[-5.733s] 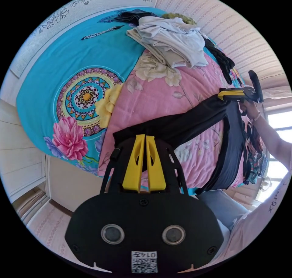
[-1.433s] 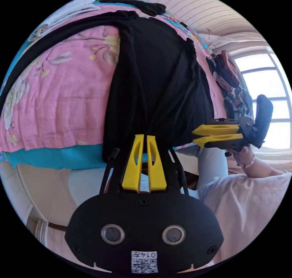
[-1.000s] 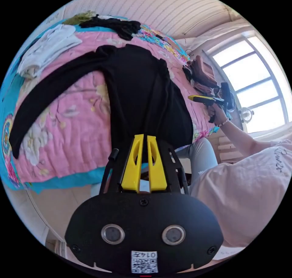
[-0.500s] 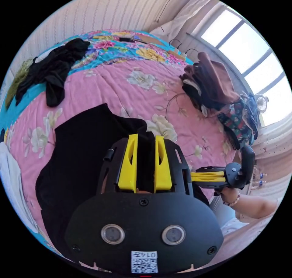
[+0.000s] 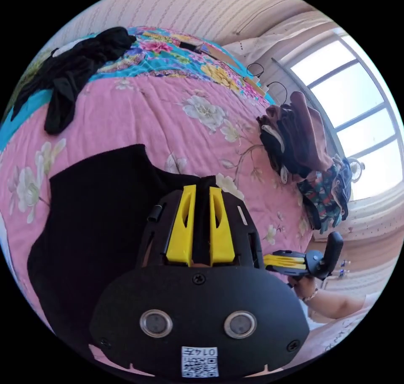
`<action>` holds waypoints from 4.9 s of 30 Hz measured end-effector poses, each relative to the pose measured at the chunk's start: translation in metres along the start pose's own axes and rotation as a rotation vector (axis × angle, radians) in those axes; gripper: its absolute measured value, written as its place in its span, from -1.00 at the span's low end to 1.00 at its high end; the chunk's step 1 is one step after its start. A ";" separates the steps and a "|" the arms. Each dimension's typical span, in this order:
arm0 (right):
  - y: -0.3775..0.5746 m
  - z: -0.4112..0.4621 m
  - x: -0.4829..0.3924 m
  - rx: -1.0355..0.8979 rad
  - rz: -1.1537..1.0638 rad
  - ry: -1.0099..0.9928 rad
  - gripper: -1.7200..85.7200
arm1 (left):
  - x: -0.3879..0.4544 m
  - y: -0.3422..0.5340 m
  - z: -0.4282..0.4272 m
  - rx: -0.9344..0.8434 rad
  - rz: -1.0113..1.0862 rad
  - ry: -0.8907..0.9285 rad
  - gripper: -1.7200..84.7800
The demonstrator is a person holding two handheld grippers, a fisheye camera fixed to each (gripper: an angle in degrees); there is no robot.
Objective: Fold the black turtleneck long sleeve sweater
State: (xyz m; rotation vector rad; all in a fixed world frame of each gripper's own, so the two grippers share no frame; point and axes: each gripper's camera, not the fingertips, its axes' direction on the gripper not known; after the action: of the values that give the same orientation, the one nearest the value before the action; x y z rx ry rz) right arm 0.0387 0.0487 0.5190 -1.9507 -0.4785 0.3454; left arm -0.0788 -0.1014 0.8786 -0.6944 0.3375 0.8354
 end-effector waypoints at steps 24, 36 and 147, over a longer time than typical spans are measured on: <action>0.003 0.068 -0.458 -0.292 -0.962 -0.165 -0.78 | -0.117 0.697 -0.188 0.752 -0.915 -0.244 -0.83; 0.002 0.193 -0.663 -0.455 -1.191 -0.022 -0.76 | -0.189 0.729 -0.143 0.827 -1.104 -0.283 -0.83; -0.421 -0.019 -0.140 -0.224 -0.402 -0.187 -0.79 | -0.103 0.192 -0.193 0.212 -0.383 -0.097 -0.96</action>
State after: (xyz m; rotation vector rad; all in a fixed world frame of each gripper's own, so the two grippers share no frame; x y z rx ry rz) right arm -0.1489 0.1229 0.9145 -1.9859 -1.0499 0.2227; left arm -0.2944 -0.2002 0.7100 -0.4970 0.1927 0.4582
